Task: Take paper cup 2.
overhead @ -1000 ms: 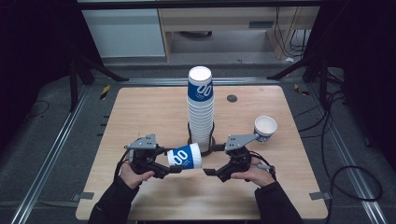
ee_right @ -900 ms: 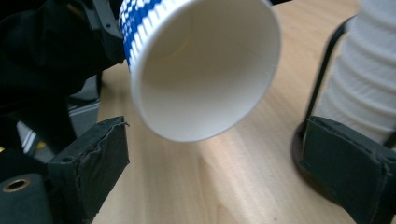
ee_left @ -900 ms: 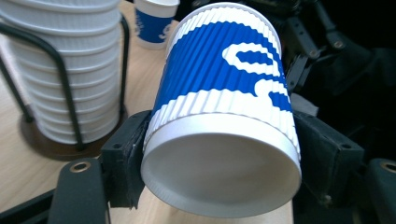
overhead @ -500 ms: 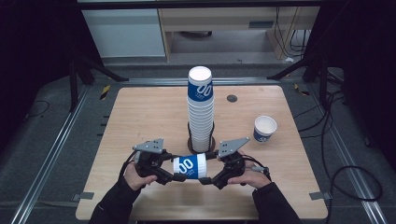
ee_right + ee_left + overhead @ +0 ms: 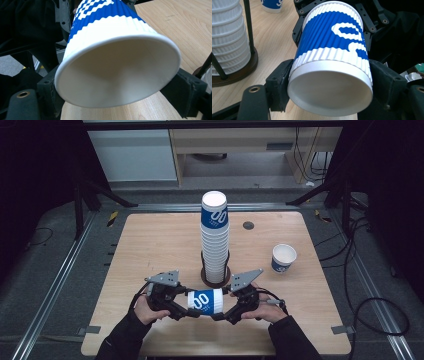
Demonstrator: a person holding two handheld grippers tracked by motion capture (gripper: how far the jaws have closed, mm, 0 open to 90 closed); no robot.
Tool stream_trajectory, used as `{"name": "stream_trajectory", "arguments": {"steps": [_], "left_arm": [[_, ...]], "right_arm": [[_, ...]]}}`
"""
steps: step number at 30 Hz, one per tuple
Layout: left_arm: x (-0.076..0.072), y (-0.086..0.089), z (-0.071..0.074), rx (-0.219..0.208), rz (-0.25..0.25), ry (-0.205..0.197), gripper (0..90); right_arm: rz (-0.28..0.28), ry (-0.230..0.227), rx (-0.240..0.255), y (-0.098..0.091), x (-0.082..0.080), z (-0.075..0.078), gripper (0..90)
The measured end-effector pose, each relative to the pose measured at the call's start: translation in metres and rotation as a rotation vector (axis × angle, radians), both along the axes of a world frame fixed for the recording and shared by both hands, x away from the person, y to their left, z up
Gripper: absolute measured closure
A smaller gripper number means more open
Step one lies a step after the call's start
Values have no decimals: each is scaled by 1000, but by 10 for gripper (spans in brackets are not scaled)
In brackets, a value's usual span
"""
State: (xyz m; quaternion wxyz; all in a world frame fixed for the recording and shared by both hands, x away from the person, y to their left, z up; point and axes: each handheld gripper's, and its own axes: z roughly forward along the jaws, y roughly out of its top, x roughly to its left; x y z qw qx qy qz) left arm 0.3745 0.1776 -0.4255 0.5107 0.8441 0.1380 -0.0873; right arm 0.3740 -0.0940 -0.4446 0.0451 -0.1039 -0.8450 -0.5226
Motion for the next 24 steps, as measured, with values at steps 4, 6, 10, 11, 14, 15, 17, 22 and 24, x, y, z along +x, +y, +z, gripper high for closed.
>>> {"name": "stream_trajectory", "arguments": {"steps": [4,6,10,11,14,15,17,22,24], "left_arm": [[0,3,4,-2,14,-10,249],[0,6,6,4,23,-11,244],[0,10,8,45,33,-27,237],[0,11,7,60,37,-27,232],[0,10,3,126,47,-43,229],[0,9,2,137,49,-47,228],[1,7,-1,170,44,-55,228],[-1,1,-6,225,34,-68,228],[-1,0,-7,242,32,-73,229]], "right_arm": [[-2,-13,-4,-2,0,2,157],[-6,-21,-15,-5,0,4,157],[-21,-42,-48,-12,3,8,157],[-30,-51,-65,-14,3,10,156],[-47,-90,-128,-19,5,16,155],[-48,-96,-146,-20,6,18,154],[-40,-106,-186,-19,7,20,153],[-5,-119,-277,-7,12,25,152],[21,-120,-306,1,14,27,152]]}}
